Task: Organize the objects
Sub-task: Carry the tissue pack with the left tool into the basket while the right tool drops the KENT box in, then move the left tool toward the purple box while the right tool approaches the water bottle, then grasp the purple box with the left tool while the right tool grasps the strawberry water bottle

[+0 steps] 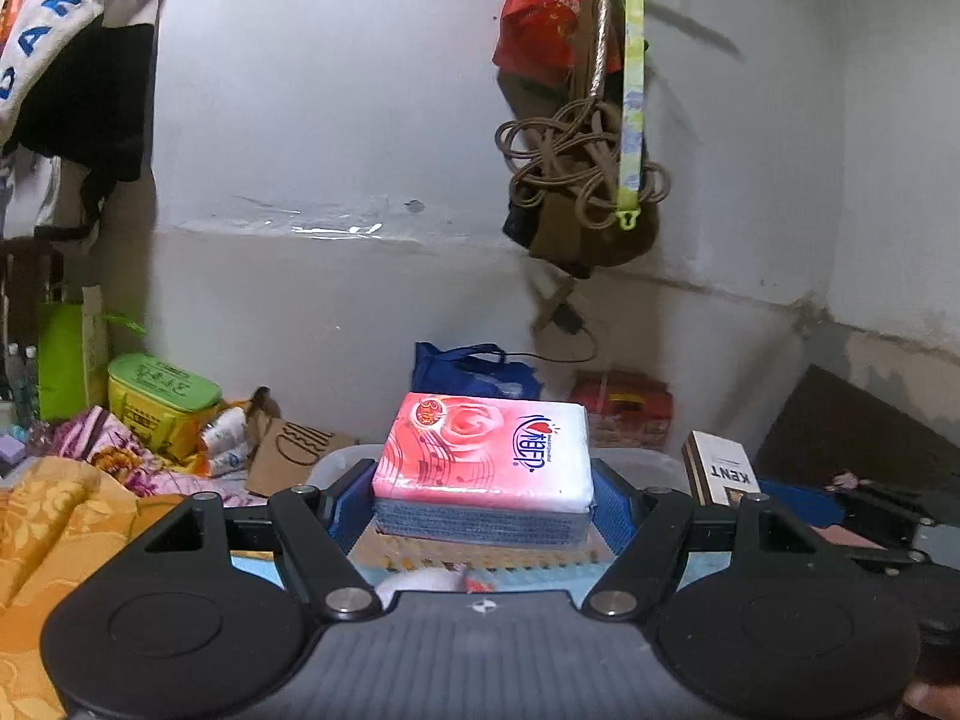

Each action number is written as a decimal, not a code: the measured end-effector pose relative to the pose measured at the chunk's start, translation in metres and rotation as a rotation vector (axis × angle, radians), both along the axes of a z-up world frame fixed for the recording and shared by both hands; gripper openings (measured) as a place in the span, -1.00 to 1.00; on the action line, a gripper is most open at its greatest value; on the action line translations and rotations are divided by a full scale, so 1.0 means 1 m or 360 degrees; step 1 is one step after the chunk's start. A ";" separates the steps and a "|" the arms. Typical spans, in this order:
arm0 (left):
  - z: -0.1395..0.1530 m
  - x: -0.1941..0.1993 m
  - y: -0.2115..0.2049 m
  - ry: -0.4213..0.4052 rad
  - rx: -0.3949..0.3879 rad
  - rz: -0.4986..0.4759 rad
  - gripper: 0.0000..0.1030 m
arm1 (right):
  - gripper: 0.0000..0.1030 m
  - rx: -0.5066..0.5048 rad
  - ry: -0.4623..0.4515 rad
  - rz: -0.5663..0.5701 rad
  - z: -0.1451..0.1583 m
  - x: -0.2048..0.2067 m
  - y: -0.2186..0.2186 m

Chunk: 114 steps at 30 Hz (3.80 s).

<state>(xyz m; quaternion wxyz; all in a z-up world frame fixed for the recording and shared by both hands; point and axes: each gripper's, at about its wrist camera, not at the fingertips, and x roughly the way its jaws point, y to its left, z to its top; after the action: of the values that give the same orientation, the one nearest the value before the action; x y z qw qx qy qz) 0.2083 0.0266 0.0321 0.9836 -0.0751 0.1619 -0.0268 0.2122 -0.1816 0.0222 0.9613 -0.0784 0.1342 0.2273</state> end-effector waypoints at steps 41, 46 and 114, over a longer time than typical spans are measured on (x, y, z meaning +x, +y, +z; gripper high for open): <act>-0.136 -0.074 -0.043 0.0406 0.0330 -0.0305 -0.13 | 1.00 0.0244 0.0590 -0.0290 -0.089 -0.071 -0.054; -0.136 -0.074 -0.032 0.0418 0.0313 -0.0288 -0.10 | 1.00 0.0187 0.0623 -0.0299 -0.099 -0.065 -0.035; -0.090 -0.106 -0.007 0.0092 0.0283 -0.0222 -0.19 | 0.58 0.0126 0.0243 -0.0083 -0.057 -0.098 -0.040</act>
<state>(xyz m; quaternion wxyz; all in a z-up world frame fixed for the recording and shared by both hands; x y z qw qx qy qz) 0.1021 0.0196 -0.0579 0.9770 0.0231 0.1968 -0.0785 0.1137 -0.2217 -0.0347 0.9562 -0.0193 0.2000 0.2127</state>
